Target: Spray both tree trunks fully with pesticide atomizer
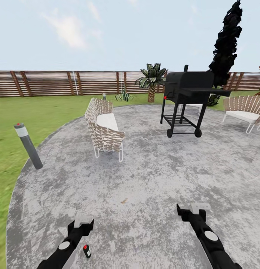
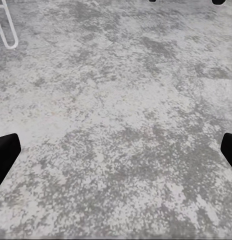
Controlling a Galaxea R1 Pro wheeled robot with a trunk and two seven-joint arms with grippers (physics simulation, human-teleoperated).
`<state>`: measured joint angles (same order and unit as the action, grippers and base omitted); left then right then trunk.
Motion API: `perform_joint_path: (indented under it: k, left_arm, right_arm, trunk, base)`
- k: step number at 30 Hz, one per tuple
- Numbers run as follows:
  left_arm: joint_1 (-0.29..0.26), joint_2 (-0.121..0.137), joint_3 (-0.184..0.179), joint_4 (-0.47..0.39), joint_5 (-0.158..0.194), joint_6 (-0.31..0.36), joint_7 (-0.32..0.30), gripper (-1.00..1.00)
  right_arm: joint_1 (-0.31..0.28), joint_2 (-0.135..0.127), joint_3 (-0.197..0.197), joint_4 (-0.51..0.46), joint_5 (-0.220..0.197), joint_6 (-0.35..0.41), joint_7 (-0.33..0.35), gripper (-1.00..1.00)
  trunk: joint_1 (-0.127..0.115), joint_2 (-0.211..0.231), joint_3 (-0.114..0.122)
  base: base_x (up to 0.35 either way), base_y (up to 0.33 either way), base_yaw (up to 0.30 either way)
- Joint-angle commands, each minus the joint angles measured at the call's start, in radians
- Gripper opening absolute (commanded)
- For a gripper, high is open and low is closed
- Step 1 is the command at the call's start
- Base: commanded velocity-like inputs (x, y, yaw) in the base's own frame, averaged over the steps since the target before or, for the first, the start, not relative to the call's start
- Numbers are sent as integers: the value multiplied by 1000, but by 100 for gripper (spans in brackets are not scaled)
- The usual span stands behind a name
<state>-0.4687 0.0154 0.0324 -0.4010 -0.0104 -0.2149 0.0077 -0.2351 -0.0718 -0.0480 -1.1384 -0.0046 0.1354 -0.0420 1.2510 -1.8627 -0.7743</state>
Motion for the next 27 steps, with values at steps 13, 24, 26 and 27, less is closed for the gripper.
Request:
perform_joint_path:
  k: [13, 24, 26, 27]
  left_arm:
    - [1, 6, 3, 0, 5, -9, 0, 100]
    - [1, 6, 3, 0, 6, -11, -1, 100]
    - [3, 7, 3, -1, 5, -17, -1, 100]
    - [2, 7, 3, -1, 4, -33, -1, 100]
  right_arm:
    - [2, 0, 2, 64, 0, 0, 2, 100]
    - [2, 1, 0, 67, -1, 0, 2, 100]
    - [2, 1, 0, 67, -1, 0, 2, 100]
    - [2, 1, 0, 66, -1, 0, 2, 100]
  trunk:
    - [50, -91, -43]
    - [92, -168, -94]
    - [100, -182, -103]
    - [104, -189, -108]
  base:
    - [0, 0, 0]
    - [0, 0, 0]
    - [0, 0, 0]
    - [0, 0, 0]
